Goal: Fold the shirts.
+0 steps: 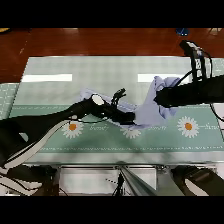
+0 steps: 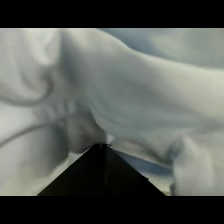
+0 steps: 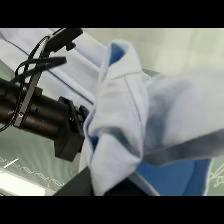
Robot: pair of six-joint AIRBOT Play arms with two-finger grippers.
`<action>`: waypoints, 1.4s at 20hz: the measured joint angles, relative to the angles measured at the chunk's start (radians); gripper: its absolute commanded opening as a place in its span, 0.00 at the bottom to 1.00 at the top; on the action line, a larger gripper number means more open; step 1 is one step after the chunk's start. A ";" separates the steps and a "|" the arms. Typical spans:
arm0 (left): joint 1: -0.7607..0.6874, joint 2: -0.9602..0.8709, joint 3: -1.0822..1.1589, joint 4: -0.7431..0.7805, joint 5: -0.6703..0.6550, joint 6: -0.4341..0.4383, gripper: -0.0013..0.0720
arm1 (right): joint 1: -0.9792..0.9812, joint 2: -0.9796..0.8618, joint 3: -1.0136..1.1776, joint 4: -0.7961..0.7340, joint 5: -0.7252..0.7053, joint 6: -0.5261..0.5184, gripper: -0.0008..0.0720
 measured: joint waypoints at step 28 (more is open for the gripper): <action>0.828 0.668 -0.054 0.214 -0.311 0.079 0.05 | 0.451 -0.684 0.000 0.325 -1.144 0.061 0.67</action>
